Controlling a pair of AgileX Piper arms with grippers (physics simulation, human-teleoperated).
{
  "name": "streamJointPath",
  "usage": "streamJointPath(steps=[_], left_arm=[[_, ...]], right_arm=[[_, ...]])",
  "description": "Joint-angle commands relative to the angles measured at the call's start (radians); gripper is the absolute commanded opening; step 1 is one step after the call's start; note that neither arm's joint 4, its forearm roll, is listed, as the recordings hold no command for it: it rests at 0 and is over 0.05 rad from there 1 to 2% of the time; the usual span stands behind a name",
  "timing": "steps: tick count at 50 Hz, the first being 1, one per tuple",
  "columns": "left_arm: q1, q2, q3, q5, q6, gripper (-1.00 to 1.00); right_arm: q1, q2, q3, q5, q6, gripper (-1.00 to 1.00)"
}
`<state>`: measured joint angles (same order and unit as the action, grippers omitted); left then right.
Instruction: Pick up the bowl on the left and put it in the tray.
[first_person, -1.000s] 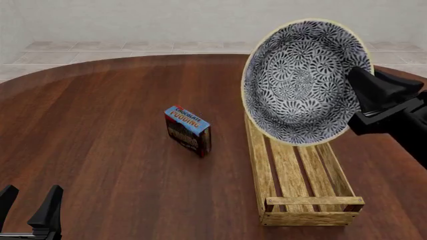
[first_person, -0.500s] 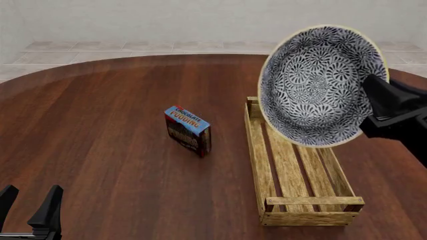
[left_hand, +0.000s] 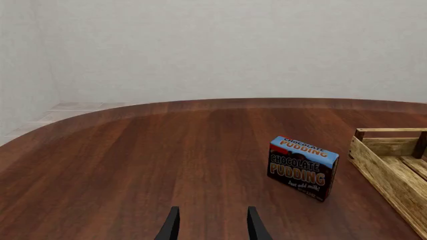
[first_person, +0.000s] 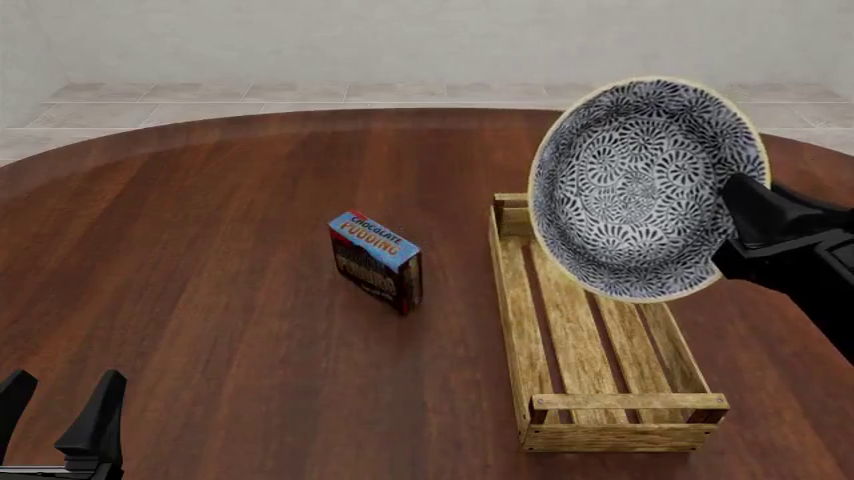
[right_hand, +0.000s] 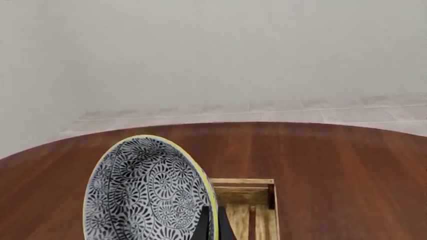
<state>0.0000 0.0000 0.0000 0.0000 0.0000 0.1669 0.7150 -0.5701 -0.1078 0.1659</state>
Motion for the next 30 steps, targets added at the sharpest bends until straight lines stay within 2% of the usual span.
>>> streamJointPath(steps=[1,5,6,8,9,11,12,13,16,30], left_arm=[[0.000,0.000,0.000,0.000,0.000,1.00],[0.000,0.000,0.000,0.000,0.000,1.00],[0.000,0.000,0.000,0.000,0.000,1.00],[0.000,0.000,0.000,0.000,0.000,1.00],[0.000,0.000,0.000,0.000,0.000,1.00],[0.000,0.000,0.000,0.000,0.000,1.00],[0.000,0.000,0.000,0.000,0.000,1.00],[0.000,0.000,0.000,0.000,0.000,1.00],[0.000,0.000,0.000,0.000,0.000,1.00],[0.000,0.000,0.000,0.000,0.000,1.00]], right_arm=[[-0.012,0.038,0.010,-0.002,0.053,-1.00],[-0.015,0.032,0.013,-0.001,0.037,-1.00],[-0.001,0.091,0.001,0.019,0.093,-1.00],[-0.010,0.070,0.006,0.023,0.059,-1.00],[0.012,0.119,-0.001,0.037,0.117,-1.00],[-0.022,0.074,0.004,0.024,0.046,-1.00],[-0.010,0.093,0.001,0.030,0.073,-1.00],[-0.010,0.093,0.001,0.030,0.073,-1.00],[-0.004,0.088,0.002,0.034,0.049,-1.00],[-0.019,0.097,0.013,0.022,0.026,-1.00]])
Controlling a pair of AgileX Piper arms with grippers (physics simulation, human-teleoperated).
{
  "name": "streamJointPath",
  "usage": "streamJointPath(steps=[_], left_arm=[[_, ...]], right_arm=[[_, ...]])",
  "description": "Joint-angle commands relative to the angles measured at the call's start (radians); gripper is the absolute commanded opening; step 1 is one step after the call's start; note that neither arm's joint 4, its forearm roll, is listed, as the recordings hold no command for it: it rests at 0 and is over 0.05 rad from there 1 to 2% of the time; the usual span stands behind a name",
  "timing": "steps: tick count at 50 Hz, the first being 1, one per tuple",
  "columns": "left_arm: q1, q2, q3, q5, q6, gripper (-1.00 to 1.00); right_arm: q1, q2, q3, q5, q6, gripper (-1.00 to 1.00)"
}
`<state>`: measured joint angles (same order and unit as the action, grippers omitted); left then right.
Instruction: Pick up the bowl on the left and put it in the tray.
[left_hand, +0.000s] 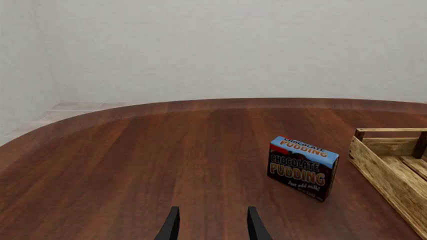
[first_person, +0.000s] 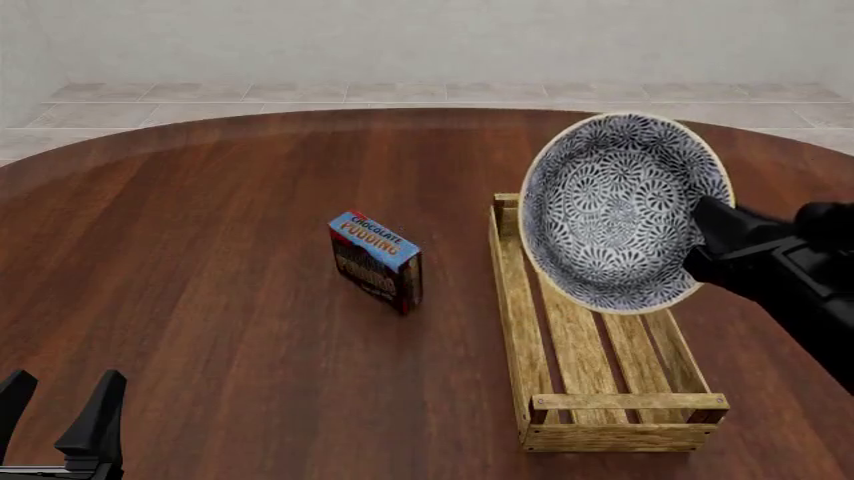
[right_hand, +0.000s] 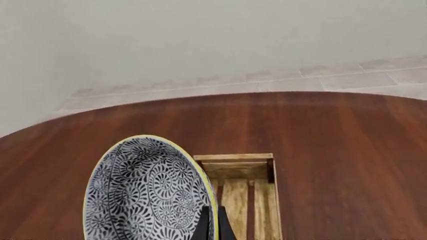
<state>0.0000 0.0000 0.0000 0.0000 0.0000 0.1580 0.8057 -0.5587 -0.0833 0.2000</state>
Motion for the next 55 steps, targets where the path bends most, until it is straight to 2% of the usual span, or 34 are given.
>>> streamJointPath(steps=[1,15,55], left_arm=[[0.000,0.000,0.000,0.000,0.000,1.00],[0.000,0.000,0.000,0.000,0.000,1.00],[0.000,0.000,0.000,0.000,0.000,1.00]], right_arm=[[-0.010,0.004,0.003,-0.002,-0.010,-1.00],[-0.031,0.013,0.034,-0.005,-0.008,-1.00],[-0.093,0.154,0.086,-0.117,0.020,-1.00]])
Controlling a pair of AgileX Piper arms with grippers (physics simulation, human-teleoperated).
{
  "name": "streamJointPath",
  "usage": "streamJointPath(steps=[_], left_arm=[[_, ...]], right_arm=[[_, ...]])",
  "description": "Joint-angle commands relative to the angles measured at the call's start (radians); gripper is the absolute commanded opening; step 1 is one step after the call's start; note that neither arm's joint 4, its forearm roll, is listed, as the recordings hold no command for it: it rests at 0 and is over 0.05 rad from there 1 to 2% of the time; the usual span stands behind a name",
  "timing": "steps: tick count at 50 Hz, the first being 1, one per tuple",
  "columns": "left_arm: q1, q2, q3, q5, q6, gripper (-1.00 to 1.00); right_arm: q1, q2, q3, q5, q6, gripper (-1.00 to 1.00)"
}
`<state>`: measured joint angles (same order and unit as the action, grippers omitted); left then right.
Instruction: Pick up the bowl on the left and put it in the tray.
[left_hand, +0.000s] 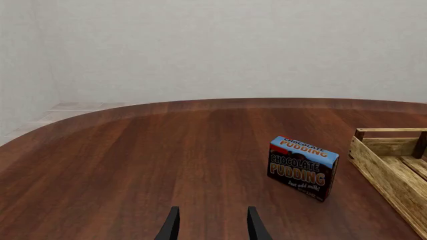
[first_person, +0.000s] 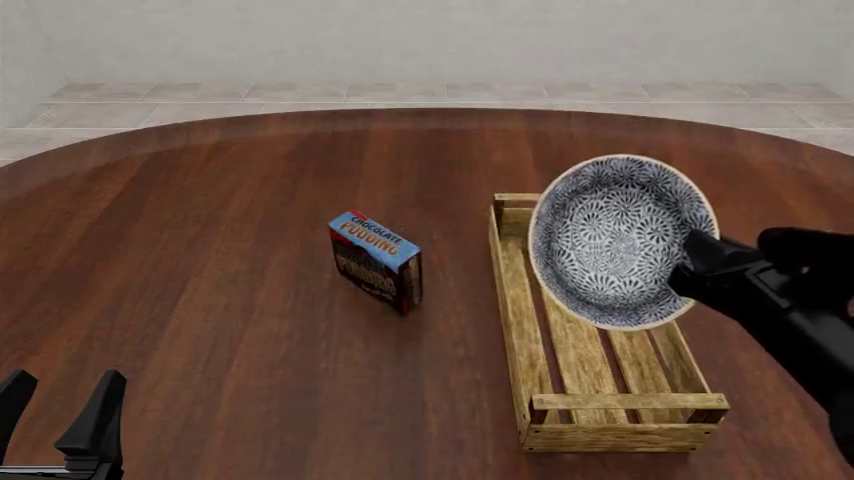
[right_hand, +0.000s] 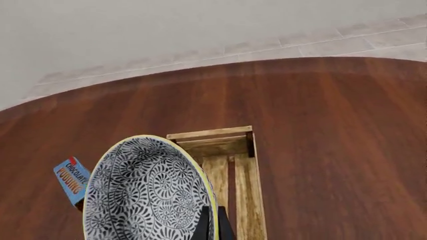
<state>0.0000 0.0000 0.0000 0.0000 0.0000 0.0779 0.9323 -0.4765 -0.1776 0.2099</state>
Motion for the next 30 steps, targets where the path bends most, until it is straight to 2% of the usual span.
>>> streamJointPath(steps=[1,17,30], left_arm=[[0.000,0.000,0.000,0.000,0.000,1.00],[0.000,0.000,0.000,0.000,0.000,1.00],[0.000,0.000,0.000,0.000,0.000,1.00]], right_arm=[[-0.013,0.028,0.004,-0.023,0.009,-1.00],[0.012,-0.005,0.025,-0.012,-0.025,-1.00],[0.002,-0.007,0.049,-0.025,-0.023,-1.00]])
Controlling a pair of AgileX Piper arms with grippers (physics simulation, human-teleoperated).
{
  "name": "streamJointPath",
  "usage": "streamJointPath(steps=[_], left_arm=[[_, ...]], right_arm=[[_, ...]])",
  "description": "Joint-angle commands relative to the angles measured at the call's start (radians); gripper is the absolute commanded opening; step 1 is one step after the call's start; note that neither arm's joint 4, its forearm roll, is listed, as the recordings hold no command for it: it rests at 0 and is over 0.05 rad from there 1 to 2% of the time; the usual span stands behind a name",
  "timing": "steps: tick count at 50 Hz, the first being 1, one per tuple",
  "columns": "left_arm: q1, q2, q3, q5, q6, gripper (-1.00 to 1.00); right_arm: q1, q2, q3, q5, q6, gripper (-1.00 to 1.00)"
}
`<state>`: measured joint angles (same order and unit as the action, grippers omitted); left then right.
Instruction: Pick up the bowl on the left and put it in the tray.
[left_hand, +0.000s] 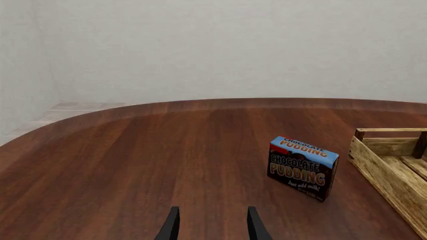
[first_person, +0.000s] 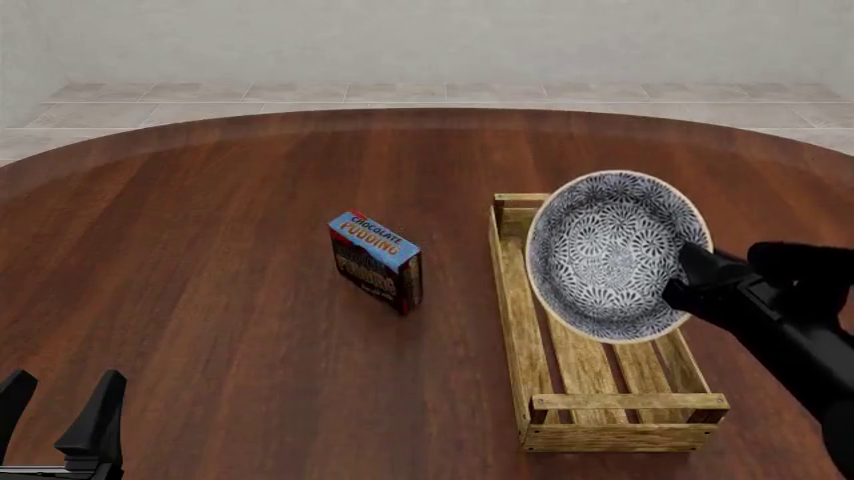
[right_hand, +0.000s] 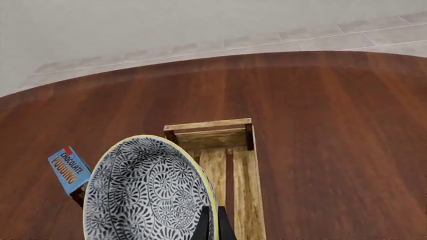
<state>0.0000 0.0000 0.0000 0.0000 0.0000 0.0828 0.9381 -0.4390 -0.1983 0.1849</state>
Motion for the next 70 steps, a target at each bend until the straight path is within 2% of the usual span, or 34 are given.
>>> streamJointPath(steps=[1,34,70], left_arm=[[0.000,0.000,0.000,0.000,0.000,1.00],[0.000,0.000,0.000,0.000,0.000,1.00],[0.000,0.000,0.000,0.000,0.000,1.00]], right_arm=[[-0.004,-0.015,0.014,-0.004,0.002,-1.00],[-0.044,0.032,0.074,-0.076,0.026,-1.00],[-0.003,0.084,0.115,-0.124,0.004,-1.00]])
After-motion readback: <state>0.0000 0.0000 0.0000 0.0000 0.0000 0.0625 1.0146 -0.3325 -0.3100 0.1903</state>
